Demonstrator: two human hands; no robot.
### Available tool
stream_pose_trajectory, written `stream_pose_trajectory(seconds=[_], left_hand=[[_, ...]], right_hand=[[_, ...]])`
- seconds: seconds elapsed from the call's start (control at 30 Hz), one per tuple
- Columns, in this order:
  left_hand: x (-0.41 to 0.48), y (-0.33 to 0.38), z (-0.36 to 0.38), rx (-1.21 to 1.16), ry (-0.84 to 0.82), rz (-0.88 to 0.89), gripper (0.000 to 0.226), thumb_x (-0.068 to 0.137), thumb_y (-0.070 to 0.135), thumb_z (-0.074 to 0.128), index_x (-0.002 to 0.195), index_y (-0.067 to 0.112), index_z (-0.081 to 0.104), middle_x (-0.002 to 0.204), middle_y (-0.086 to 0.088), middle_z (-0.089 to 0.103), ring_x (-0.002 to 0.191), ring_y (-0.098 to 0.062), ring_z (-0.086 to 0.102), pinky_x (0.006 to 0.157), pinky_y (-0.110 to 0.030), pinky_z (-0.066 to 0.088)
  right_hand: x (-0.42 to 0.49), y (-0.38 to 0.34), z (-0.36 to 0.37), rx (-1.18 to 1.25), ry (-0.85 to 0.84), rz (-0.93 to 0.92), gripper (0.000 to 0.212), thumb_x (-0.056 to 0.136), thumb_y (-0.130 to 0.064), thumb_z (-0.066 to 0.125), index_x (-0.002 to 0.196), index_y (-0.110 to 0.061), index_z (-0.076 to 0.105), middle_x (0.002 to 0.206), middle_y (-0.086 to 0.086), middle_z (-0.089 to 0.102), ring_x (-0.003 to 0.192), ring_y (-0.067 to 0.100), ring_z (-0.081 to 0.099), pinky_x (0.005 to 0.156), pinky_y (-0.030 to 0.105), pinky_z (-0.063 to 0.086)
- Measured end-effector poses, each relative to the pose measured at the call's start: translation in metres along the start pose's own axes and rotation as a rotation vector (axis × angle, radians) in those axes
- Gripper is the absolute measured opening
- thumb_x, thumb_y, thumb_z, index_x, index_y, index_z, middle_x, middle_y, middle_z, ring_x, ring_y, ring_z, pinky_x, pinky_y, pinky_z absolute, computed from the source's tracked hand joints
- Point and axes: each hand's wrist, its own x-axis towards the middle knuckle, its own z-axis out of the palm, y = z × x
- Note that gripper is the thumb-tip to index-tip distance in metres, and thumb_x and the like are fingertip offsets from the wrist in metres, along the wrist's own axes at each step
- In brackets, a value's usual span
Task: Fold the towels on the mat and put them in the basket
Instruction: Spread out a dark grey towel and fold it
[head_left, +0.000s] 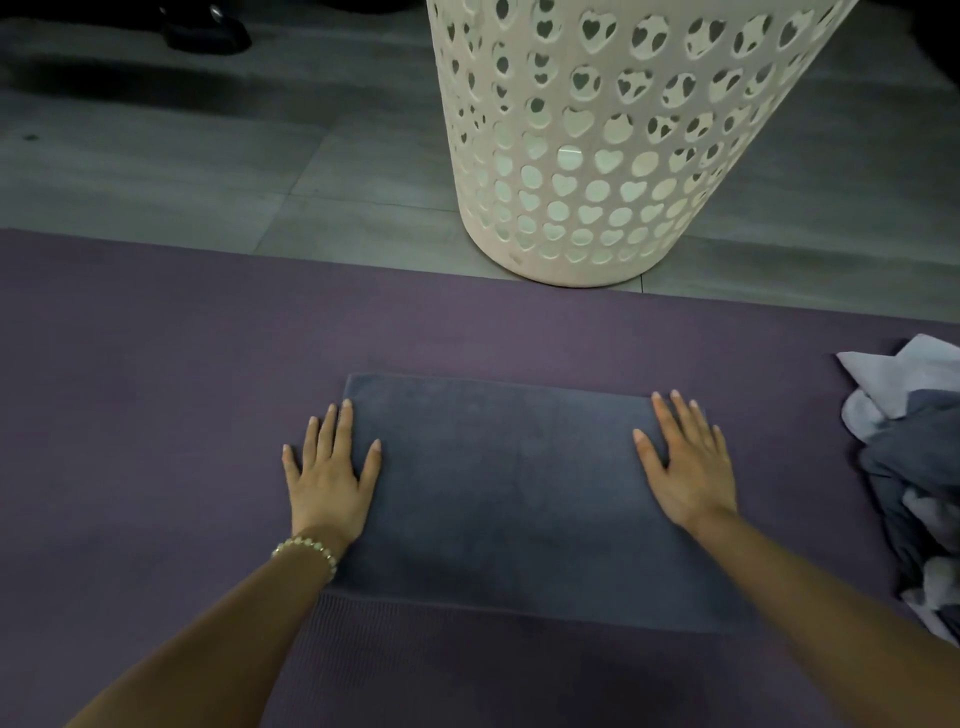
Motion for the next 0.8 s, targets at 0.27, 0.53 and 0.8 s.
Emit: stream_pose_trajectory(seconds=[0.27,0.53,0.8], left_hand=[[-0.035,-0.032,-0.025,-0.214,-0.016,0.023,0.063,0.089,0.043,0.058,0.142,0.015,0.039,0.132,-0.004,0.049,0.123,-0.027,0.043,0.105,-0.04,0.036],[-0.031,-0.042,-0.046,-0.638,-0.367,-0.323,0.048,0.078,0.025,0.076,0.118,0.004,0.058,0.112,-0.009,0.066,0.097,-0.021,0.063,0.086,-0.031,0.05],[-0.049,0.012,-0.072,-0.869,-0.555,0.144,0.075,0.079,0.01,0.075,0.141,0.027,0.035,0.113,0.01,0.063,0.095,0.012,0.06,0.085,-0.009,0.046]], right_hand=[[-0.021,-0.028,-0.011,0.088,0.003,0.005,0.061,0.101,-0.044,0.024,0.153,-0.015,0.009,0.161,0.002,0.0,0.148,0.019,-0.004,0.12,0.037,-0.002],[-0.094,-0.183,0.008,0.471,-0.259,-0.485,0.057,0.096,-0.035,0.052,0.146,-0.019,0.033,0.152,0.001,0.033,0.14,0.016,0.031,0.115,0.027,0.022],[-0.085,-0.244,-0.016,1.227,-0.54,-0.01,0.046,0.097,-0.034,0.05,0.141,-0.026,0.039,0.132,-0.001,0.054,0.119,0.016,0.054,0.102,0.036,0.045]])
